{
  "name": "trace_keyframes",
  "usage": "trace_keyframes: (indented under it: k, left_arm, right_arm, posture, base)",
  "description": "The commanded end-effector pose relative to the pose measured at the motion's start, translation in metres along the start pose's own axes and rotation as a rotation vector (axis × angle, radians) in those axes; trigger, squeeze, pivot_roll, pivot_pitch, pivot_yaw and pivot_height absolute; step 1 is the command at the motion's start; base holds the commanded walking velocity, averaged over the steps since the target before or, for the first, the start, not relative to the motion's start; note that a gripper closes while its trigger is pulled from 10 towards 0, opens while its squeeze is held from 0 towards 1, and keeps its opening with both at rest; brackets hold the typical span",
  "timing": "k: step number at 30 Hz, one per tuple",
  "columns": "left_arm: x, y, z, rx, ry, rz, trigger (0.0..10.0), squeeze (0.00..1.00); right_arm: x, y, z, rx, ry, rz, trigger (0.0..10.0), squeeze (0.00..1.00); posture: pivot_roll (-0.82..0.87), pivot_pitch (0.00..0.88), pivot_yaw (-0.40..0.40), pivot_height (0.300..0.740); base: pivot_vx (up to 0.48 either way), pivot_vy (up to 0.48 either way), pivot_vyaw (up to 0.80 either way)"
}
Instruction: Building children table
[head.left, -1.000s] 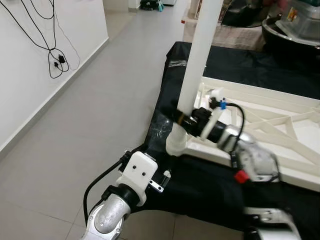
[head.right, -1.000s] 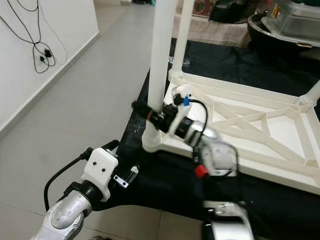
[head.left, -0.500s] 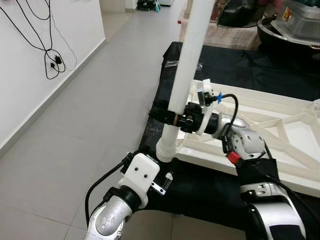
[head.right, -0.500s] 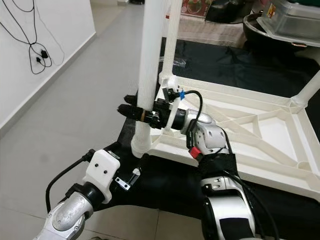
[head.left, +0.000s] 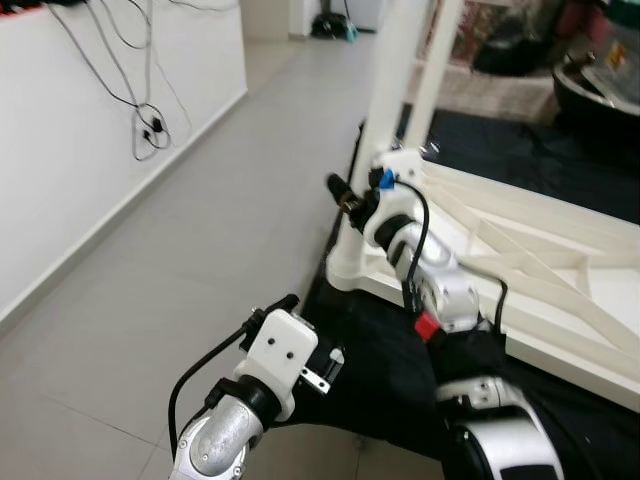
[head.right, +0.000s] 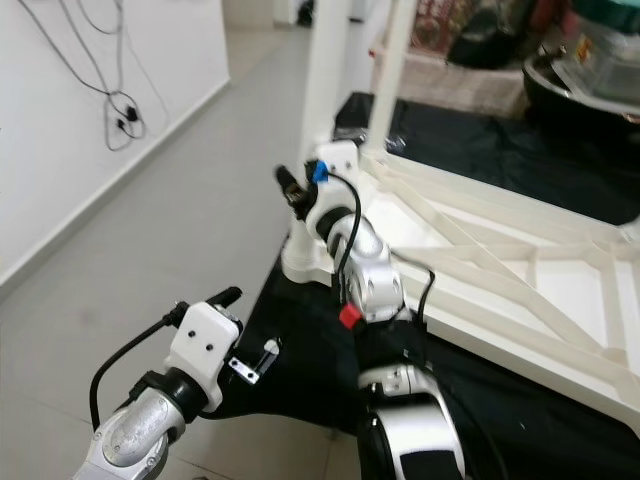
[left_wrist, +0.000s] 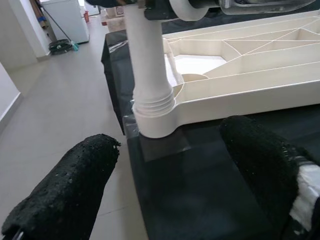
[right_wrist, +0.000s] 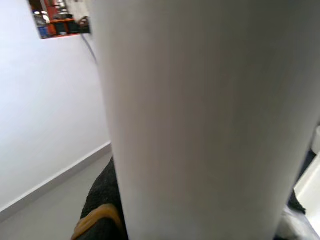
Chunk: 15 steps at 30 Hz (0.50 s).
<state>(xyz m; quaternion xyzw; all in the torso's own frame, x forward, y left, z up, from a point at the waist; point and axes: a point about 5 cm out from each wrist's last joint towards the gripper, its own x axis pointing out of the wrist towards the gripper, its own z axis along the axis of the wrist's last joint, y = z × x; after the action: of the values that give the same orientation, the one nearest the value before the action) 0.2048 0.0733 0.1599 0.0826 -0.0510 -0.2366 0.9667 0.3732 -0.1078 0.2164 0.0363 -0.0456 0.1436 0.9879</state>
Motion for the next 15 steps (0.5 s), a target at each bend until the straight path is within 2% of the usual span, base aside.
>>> trace_keyframes:
  k: [1, 2, 3, 4, 5, 6, 7, 8, 9, 10, 15]
  left_arm:
    - [0.0, -0.001, -0.002, 0.004, 0.004, 0.002, 10.0, 0.0]
    - [0.0, -0.001, -0.002, 0.004, 0.004, 0.002, 10.0, 0.0]
    - [0.0, 0.0, -0.002, 0.006, 0.004, 0.002, 10.0, 0.0]
    - [0.0, 0.0, -0.002, 0.006, 0.004, 0.002, 10.0, 0.0]
    - [0.0, 0.0, -0.002, 0.008, 0.004, 0.003, 10.0, 0.0]
    - [0.0, 0.0, -0.002, 0.009, 0.004, 0.002, 10.0, 0.0]
    - [0.0, 0.0, -0.002, 0.01, 0.003, 0.002, 10.0, 0.0]
    - [0.0, 0.0, -0.002, 0.01, 0.003, 0.002, 10.0, 0.0]
    - [0.0, -0.001, -0.002, 0.009, 0.003, 0.001, 10.0, 0.0]
    - [0.0, -0.001, -0.002, 0.01, 0.003, 0.001, 10.0, 0.0]
    - [0.0, 0.0, -0.002, 0.011, 0.003, 0.002, 10.0, 0.0]
  right_arm:
    - [-0.031, -0.034, -0.022, 0.021, 0.104, -0.434, 0.0, 0.0]
    - [-0.031, -0.034, -0.022, 0.021, 0.104, -0.434, 0.0, 0.0]
    - [-0.04, -0.03, -0.023, 0.042, 0.111, -0.528, 0.0, 0.0]
    - [-0.04, -0.03, -0.023, 0.042, 0.111, -0.528, 0.0, 0.0]
    - [-0.043, -0.023, -0.022, 0.055, 0.105, -0.55, 0.0, 0.0]
    - [-0.04, -0.015, -0.019, 0.066, 0.067, -0.518, 10.0, 0.0]
    - [-0.036, -0.009, -0.014, 0.07, 0.019, -0.471, 10.0, 0.0]
    - [-0.036, -0.009, -0.014, 0.07, 0.019, -0.471, 10.0, 0.0]
    - [-0.033, -0.004, -0.01, 0.086, -0.027, -0.418, 10.0, 0.42]
    - [-0.03, -0.001, -0.005, 0.077, -0.083, -0.359, 10.0, 1.0]
    - [-0.026, -0.001, -0.001, 0.05, -0.136, -0.3, 10.0, 1.0]
  posture:
    - [0.14, 0.103, -0.067, 0.74]
    - [0.14, 0.103, -0.067, 0.74]
    - [0.14, 0.1, -0.065, 0.74]
    - [0.14, 0.1, -0.065, 0.74]
    - [0.14, 0.099, -0.066, 0.74]
    - [0.14, 0.095, -0.065, 0.74]
    - [0.14, 0.095, -0.065, 0.74]
    - [0.14, 0.095, -0.065, 0.74]
    - [0.14, 0.092, -0.066, 0.74]
    - [0.14, 0.091, -0.062, 0.74]
    - [0.14, 0.087, -0.067, 0.74]
  base:
    - [0.0, 0.0, 0.0]
    - [0.0, 0.0, 0.0]
    - [0.0, 0.0, 0.0]
    - [0.0, 0.0, 0.0]
    - [0.0, 0.0, 0.0]
    - [0.0, 0.0, 0.0]
    - [0.0, 0.0, 0.0]
    - [0.0, 0.0, 0.0]
    - [0.0, 0.0, 0.0]
    - [0.0, 0.0, 0.0]
    - [0.0, 0.0, 0.0]
